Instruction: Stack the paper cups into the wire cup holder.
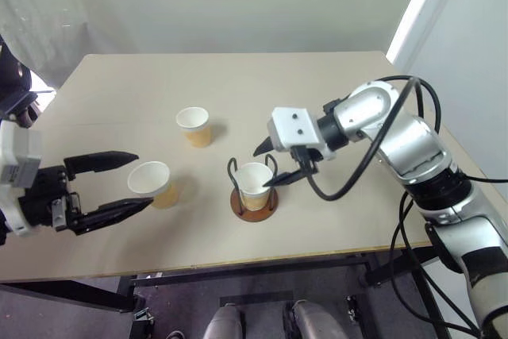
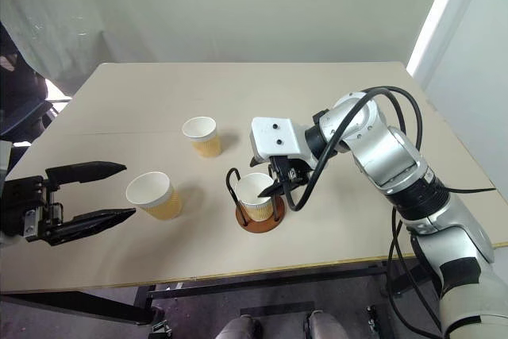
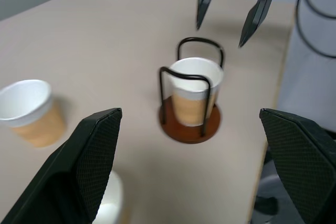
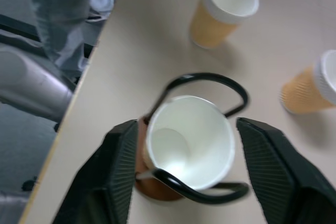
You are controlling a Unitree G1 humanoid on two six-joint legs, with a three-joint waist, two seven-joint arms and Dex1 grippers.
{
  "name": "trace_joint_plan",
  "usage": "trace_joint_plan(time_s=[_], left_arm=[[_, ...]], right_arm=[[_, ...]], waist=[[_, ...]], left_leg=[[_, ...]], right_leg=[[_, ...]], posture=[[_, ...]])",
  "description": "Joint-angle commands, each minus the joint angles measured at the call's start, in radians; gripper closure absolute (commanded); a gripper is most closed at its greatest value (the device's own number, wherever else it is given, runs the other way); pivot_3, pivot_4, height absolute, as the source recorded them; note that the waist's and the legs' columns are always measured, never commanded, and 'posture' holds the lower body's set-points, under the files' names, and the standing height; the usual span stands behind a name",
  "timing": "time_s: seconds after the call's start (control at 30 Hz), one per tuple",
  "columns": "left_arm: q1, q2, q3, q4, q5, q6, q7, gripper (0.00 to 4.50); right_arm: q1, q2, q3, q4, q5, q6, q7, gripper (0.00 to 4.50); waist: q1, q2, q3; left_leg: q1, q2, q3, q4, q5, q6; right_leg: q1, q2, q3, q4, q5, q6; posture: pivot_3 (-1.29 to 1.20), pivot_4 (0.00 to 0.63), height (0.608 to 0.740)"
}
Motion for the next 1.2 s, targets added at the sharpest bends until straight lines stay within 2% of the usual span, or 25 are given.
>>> trace_joint_plan(time_s=[0.03,0.1,0.2,0.33,0.43,0.57,0.9,1.13,1.2], left_arm=[[-0.040,0.128,-0.046,0.104,0.094,-0.054,-0.064,0.00],[-0.054,0.196,-0.122,0.170,0.159,-0.090,-0.091,0.00],[-0.099,0.232,-0.241,0.243,0.221,-0.158,-0.119,0.00],[-0.234,0.191,-0.459,0.332,0.329,-0.273,-0.123,0.00],[-0.302,0.166,-0.540,0.367,0.362,-0.307,-0.148,0.00],[-0.363,0.122,-0.610,0.406,0.403,-0.351,-0.159,0.00],[-0.397,0.055,-0.717,0.489,0.479,-0.410,-0.206,0.00],[-0.476,-0.018,-0.787,0.664,0.634,-0.612,-0.129,0.00],[-0.510,-0.045,-0.805,0.713,0.663,-0.664,-0.122,0.37]], right_arm=[[-0.054,-0.047,-0.223,0.000,0.167,-0.041,0.083,1.58],[-0.061,-0.064,-0.294,0.013,0.213,-0.025,0.072,1.58],[-0.072,-0.083,-0.325,0.031,0.203,-0.007,0.022,1.58],[-0.090,-0.124,-0.379,0.034,0.241,0.029,0.005,1.58],[-0.093,-0.153,-0.422,0.015,0.320,0.085,0.031,1.58],[-0.068,-0.196,-0.437,-0.010,0.369,0.120,0.048,1.58],[-0.044,-0.238,-0.434,-0.048,0.403,0.142,0.033,1.58],[0.065,-0.307,-0.467,-0.104,0.445,0.152,0.044,1.58],[0.099,-0.329,-0.490,-0.119,0.464,0.164,0.036,1.56]], waist=[[0.005,-0.001,0.000],[0.008,-0.001,-0.001],[0.008,-0.001,-0.001],[0.007,-0.001,0.000],[0.008,-0.001,0.000],[0.008,-0.001,0.000],[0.006,-0.001,0.000],[0.013,-0.001,0.000],[0.017,-0.001,0.000]], left_leg=[[0.000,0.000,0.000,0.000,0.000,0.000],[0.000,0.000,0.000,0.000,-0.001,-0.001],[0.001,0.000,0.000,-0.001,-0.003,-0.004],[0.000,0.000,0.000,-0.002,-0.003,-0.005],[-0.001,0.000,-0.001,-0.004,-0.004,-0.005],[-0.002,0.001,-0.001,-0.004,-0.005,-0.006],[-0.001,0.001,-0.001,-0.003,-0.004,-0.004],[0.000,0.001,0.000,0.001,-0.004,-0.003],[-0.001,0.001,-0.001,0.002,-0.004,-0.003]], right_leg=[[0.000,0.000,0.000,0.000,0.000,0.000],[0.000,0.001,0.001,-0.001,-0.002,-0.003],[0.000,0.001,0.003,-0.001,-0.003,-0.005],[-0.003,0.002,0.003,0.000,-0.003,-0.005],[-0.004,0.002,0.003,0.001,-0.003,-0.005],[-0.005,0.002,0.003,0.000,-0.003,-0.005],[-0.004,0.002,0.003,0.001,-0.002,-0.003],[-0.001,0.002,0.003,0.000,-0.001,-0.002],[-0.001,0.002,0.003,0.000,-0.001,0.000]], posture=[[0.00,0.150,0.740],[0.00,0.150,0.740],[0.00,0.150,0.740],[0.00,0.150,0.740],[0.00,0.150,0.740],[0.00,0.150,0.740],[0.00,0.150,0.740],[0.00,0.150,0.740],[0.00,0.150,0.740]])
